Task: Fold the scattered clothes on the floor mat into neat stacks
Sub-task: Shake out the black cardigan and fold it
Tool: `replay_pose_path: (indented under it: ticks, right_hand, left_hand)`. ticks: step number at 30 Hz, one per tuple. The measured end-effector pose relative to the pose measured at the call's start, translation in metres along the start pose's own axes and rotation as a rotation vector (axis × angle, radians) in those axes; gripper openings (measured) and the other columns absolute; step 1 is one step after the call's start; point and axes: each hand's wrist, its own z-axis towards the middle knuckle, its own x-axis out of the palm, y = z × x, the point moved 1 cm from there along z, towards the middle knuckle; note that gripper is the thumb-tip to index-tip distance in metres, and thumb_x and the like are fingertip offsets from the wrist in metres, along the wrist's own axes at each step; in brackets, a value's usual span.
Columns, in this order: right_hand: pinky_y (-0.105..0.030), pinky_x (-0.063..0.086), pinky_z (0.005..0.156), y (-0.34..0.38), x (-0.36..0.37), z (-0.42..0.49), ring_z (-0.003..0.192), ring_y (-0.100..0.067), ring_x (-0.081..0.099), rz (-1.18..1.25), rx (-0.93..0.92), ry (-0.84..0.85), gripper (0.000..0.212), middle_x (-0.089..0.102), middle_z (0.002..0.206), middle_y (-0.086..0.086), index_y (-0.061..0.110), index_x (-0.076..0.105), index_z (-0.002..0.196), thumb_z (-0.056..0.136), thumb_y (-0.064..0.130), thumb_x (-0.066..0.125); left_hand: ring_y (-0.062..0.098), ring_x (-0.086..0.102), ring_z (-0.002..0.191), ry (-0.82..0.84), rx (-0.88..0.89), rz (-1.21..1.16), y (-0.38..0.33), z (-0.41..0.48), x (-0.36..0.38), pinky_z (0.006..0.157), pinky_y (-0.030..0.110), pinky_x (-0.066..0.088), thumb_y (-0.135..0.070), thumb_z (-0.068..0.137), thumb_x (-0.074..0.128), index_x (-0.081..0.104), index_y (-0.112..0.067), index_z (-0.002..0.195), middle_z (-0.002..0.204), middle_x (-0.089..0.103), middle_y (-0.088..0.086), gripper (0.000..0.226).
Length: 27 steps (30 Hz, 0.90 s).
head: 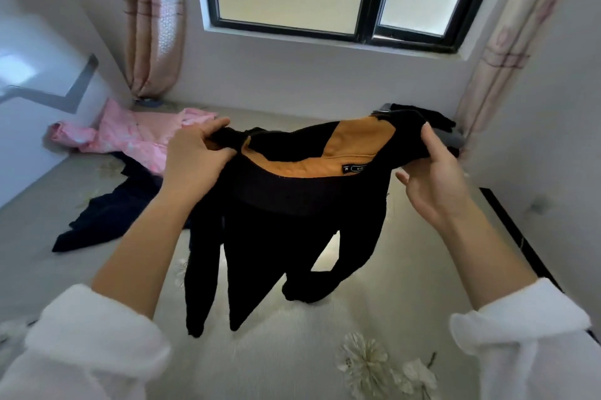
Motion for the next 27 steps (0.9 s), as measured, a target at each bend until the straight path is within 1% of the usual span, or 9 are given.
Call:
replay_pose_path:
  ticks: [2, 6, 8, 11, 15, 18, 22, 25, 27]
  right_hand:
    - [-0.025, 0.036, 0.091, 0.001, -0.015, -0.004, 0.116, -0.004, 0.056, -0.105, -0.023, 0.000, 0.043, 0.063, 0.125, 0.013, 0.029, 0.056, 0.128, 0.101, 0.047, 0.028]
    - [-0.005, 0.038, 0.090, 0.003, -0.040, -0.007, 0.109, 0.015, 0.051, -0.446, -0.090, -0.097, 0.059, 0.054, 0.124, 0.028, 0.027, 0.040, 0.144, 0.097, 0.059, 0.023]
    - [0.003, 0.037, 0.081, 0.007, -0.050, -0.007, 0.100, 0.024, 0.049, -0.499, -0.114, -0.088, 0.059, 0.052, 0.109, 0.038, 0.029, 0.040, 0.143, 0.096, 0.061, 0.027]
    - [-0.010, 0.045, 0.088, 0.026, -0.064, -0.003, 0.109, 0.007, 0.058, -0.537, -0.098, 0.090, 0.039, 0.064, 0.109, 0.031, 0.045, 0.052, 0.125, 0.087, 0.047, 0.061]
    - [-0.011, 0.044, 0.076, 0.057, -0.093, -0.001, 0.104, 0.002, 0.056, -1.149, 0.008, 0.269, 0.088, 0.055, 0.119, 0.021, 0.041, 0.040, 0.131, 0.060, 0.017, 0.087]
    - [-0.030, 0.044, 0.058, 0.060, -0.109, 0.010, 0.075, -0.018, 0.058, -1.507, 0.208, 0.168, 0.064, 0.056, 0.093, -0.004, 0.024, 0.037, 0.121, 0.070, 0.007, 0.071]
    - [-0.031, 0.039, 0.065, 0.039, -0.119, 0.030, 0.080, -0.029, 0.052, -1.878, 0.244, -0.092, 0.010, 0.058, 0.092, -0.010, 0.009, 0.049, 0.086, 0.080, 0.016, 0.052]
    - [-0.028, 0.037, 0.060, 0.012, -0.132, 0.051, 0.078, -0.028, 0.055, -1.800, 0.371, -0.213, 0.009, 0.058, 0.090, -0.011, 0.008, 0.049, 0.084, 0.084, 0.018, 0.049]
    - [-0.024, 0.043, 0.053, -0.005, -0.142, 0.072, 0.064, -0.028, 0.062, -1.486, 0.506, -0.316, 0.018, 0.063, 0.078, -0.014, 0.001, 0.054, 0.085, 0.087, 0.016, 0.046]
  left_hand:
    - [0.010, 0.065, 0.095, -0.104, 0.068, 0.044, -0.010, -0.005, 0.015, 0.094, 0.024, 0.048, -0.012, 0.081, 0.066, 0.070, -0.019, 0.111, 0.106, 0.070, -0.003, 0.031]
    - [0.026, 0.067, 0.088, -0.151, 0.039, -0.115, -0.026, -0.007, 0.043, 0.083, 0.048, 0.054, -0.021, 0.090, 0.057, 0.069, -0.011, 0.101, 0.093, 0.070, 0.009, 0.019]
    - [0.032, 0.062, 0.092, -0.169, 0.055, -0.025, -0.026, -0.004, 0.051, 0.085, 0.050, 0.051, -0.026, 0.093, 0.050, 0.064, -0.008, 0.099, 0.093, 0.067, 0.013, 0.024]
    - [0.037, 0.060, 0.095, -0.146, -0.041, -0.098, -0.023, 0.007, 0.056, 0.079, 0.049, 0.053, -0.031, 0.095, 0.042, 0.056, -0.012, 0.093, 0.100, 0.062, 0.019, 0.024]
    - [0.022, 0.064, 0.086, -0.227, -0.231, -0.316, -0.009, 0.030, 0.051, 0.047, 0.024, 0.053, -0.034, 0.098, 0.039, 0.053, -0.019, 0.103, 0.109, 0.060, 0.008, 0.021]
    - [0.021, 0.063, 0.085, -0.270, -0.191, -0.290, 0.005, 0.043, 0.053, 0.044, 0.020, 0.051, -0.037, 0.095, 0.039, 0.051, -0.019, 0.100, 0.103, 0.057, 0.004, 0.022]
    - [0.016, 0.066, 0.068, -0.222, -0.217, -0.269, 0.029, 0.062, 0.076, 0.040, 0.018, 0.048, -0.037, 0.096, 0.041, 0.057, -0.012, 0.114, 0.106, 0.064, 0.010, 0.034]
    - [0.014, 0.065, 0.047, -0.137, -0.331, -0.327, 0.042, 0.079, 0.099, 0.040, 0.019, 0.050, -0.029, 0.099, 0.044, 0.057, -0.009, 0.115, 0.104, 0.063, 0.013, 0.029]
    - [0.022, 0.066, 0.057, -0.071, -0.395, -0.415, 0.044, 0.089, 0.114, 0.044, 0.021, 0.054, -0.024, 0.100, 0.045, 0.056, -0.012, 0.108, 0.105, 0.059, 0.014, 0.018]
